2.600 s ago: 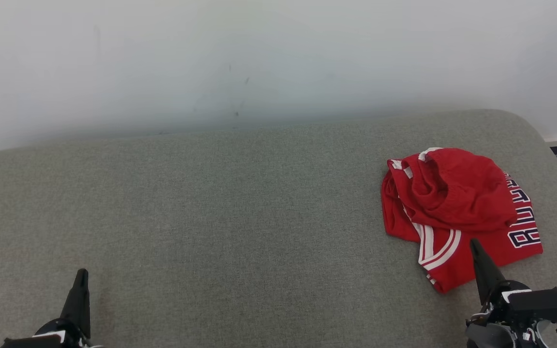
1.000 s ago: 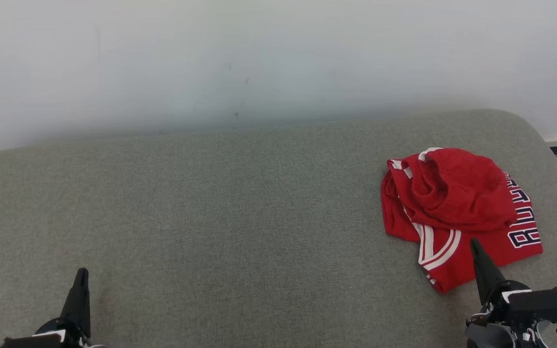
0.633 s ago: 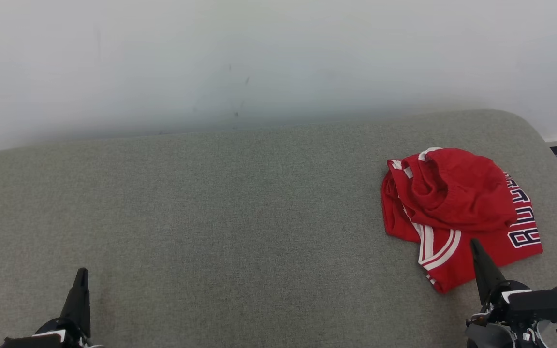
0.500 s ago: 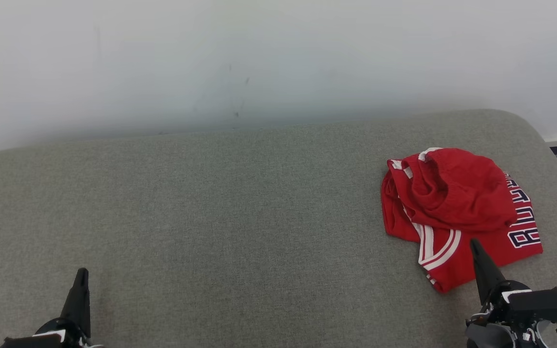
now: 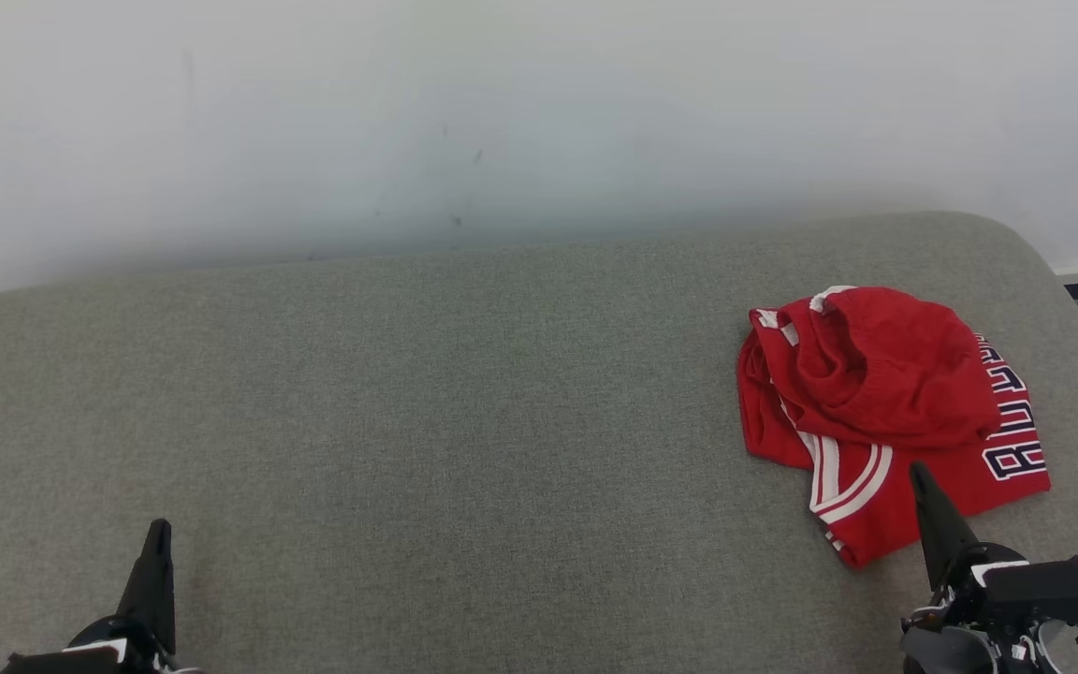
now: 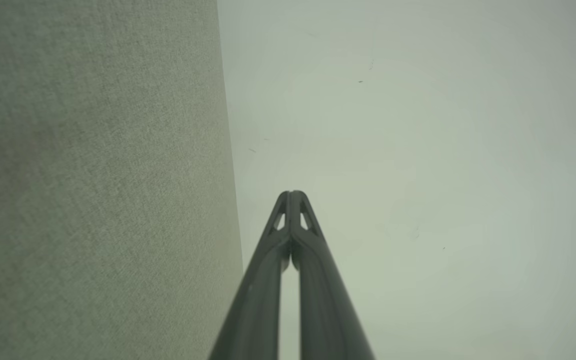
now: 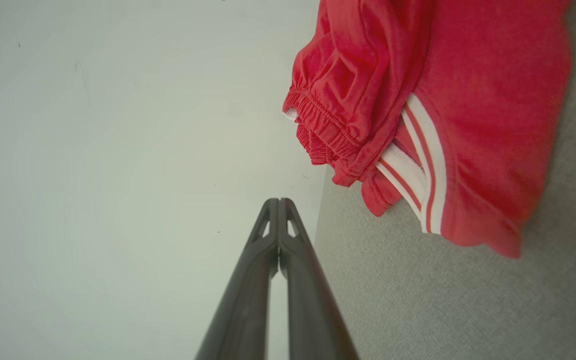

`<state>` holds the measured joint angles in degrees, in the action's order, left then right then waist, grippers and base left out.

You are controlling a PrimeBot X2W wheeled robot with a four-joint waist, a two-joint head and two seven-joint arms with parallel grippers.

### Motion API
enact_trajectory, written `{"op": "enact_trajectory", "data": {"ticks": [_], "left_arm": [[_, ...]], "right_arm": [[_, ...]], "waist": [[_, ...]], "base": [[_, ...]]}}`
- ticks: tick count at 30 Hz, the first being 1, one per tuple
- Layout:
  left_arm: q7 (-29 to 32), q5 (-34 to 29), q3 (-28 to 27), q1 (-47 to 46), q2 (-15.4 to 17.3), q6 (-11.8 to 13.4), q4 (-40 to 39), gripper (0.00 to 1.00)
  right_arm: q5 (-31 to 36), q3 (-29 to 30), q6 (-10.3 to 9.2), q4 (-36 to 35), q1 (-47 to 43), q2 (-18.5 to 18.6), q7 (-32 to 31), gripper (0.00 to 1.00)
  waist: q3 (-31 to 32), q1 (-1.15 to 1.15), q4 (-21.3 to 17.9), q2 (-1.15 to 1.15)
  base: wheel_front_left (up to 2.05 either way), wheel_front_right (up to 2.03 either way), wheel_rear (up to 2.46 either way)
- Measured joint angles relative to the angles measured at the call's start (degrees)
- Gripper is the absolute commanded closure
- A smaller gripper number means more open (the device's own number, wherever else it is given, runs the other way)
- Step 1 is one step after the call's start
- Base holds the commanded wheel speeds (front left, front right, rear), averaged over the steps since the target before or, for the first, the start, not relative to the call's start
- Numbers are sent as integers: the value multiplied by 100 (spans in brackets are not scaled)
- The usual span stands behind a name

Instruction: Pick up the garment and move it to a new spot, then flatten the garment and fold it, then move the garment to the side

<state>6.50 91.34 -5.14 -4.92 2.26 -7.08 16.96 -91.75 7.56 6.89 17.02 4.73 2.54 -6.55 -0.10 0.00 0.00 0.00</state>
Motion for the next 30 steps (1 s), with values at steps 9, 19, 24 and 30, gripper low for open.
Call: {"op": "enact_trajectory", "data": {"ticks": [9, 19, 24, 30], "left_arm": [[0, 0, 0, 0, 0, 0, 1, 100], [0, 0, 0, 0, 0, 0, 2, 100], [0, 0, 0, 0, 0, 0, 2, 100], [0, 0, 0, 0, 0, 0, 2, 100]], "right_arm": [[0, 0, 0, 1, 0, 0, 0, 100], [0, 0, 0, 2, 1, 0, 0, 100], [0, 0, 0, 2, 1, 0, 0, 100], [0, 0, 0, 3, 1, 0, 0, 100]], "waist": [[0, 0, 0, 0], [0, 0, 0, 0], [0, 0, 0, 0], [0, 0, 0, 0]], "base": [[0, 0, 0], [0, 0, 0], [0, 0, 0], [0, 0, 0]]}}
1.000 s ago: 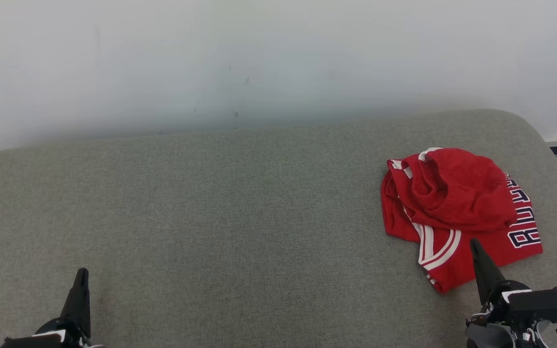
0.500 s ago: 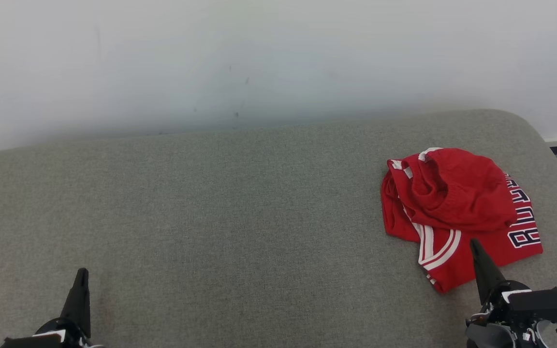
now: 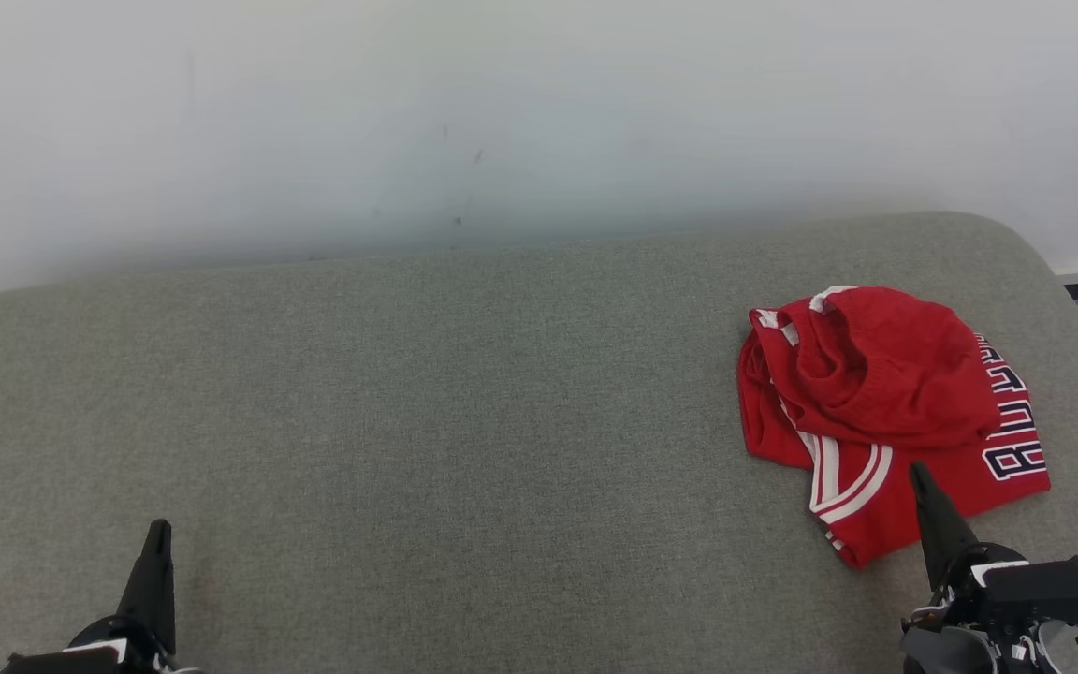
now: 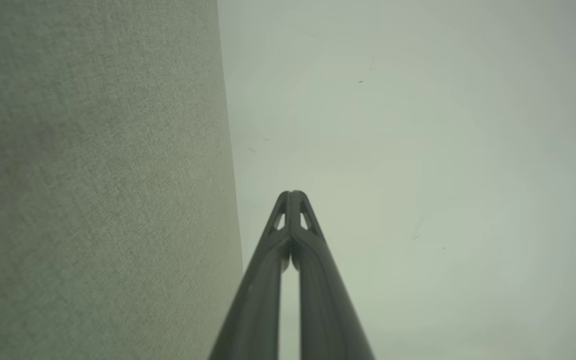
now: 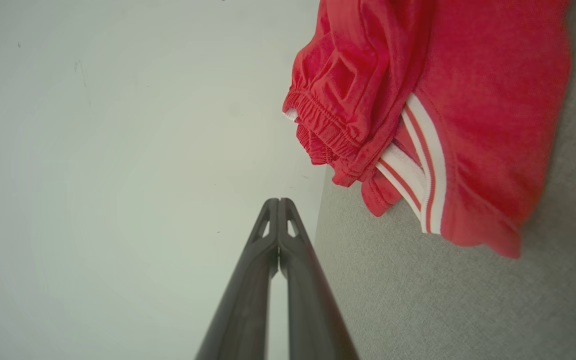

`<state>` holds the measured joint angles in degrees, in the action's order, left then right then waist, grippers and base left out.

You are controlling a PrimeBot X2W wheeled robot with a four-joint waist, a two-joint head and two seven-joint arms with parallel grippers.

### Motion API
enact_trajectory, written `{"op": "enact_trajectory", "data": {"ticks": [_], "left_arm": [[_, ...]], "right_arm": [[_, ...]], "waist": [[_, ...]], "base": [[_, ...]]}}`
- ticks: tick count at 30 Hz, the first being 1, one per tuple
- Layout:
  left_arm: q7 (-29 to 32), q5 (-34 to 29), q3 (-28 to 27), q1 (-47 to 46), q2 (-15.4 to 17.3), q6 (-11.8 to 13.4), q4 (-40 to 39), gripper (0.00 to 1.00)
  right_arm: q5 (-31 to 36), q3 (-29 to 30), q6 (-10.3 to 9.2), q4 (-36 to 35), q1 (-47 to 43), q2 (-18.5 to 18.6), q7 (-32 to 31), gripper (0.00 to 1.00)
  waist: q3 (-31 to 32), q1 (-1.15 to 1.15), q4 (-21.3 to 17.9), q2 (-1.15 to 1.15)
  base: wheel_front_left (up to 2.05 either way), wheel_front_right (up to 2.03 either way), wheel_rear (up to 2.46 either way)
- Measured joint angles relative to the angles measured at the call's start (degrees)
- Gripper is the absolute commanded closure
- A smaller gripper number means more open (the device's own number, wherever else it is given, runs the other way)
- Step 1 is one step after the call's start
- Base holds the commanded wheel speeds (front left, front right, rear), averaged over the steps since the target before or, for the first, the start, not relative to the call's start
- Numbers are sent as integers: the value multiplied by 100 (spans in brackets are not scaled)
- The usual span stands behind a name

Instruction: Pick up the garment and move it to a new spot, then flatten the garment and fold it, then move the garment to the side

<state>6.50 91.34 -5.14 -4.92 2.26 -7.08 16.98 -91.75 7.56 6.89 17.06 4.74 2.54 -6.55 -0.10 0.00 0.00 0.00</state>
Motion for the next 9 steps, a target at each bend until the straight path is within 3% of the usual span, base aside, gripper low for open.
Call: {"op": "enact_trajectory", "data": {"ticks": [9], "left_arm": [[0, 0, 0, 0, 0, 0, 1, 100]], "right_arm": [[0, 0, 0, 1, 0, 0, 0, 100]], "waist": [[0, 0, 0, 0]], "base": [[0, 0, 0]]}}
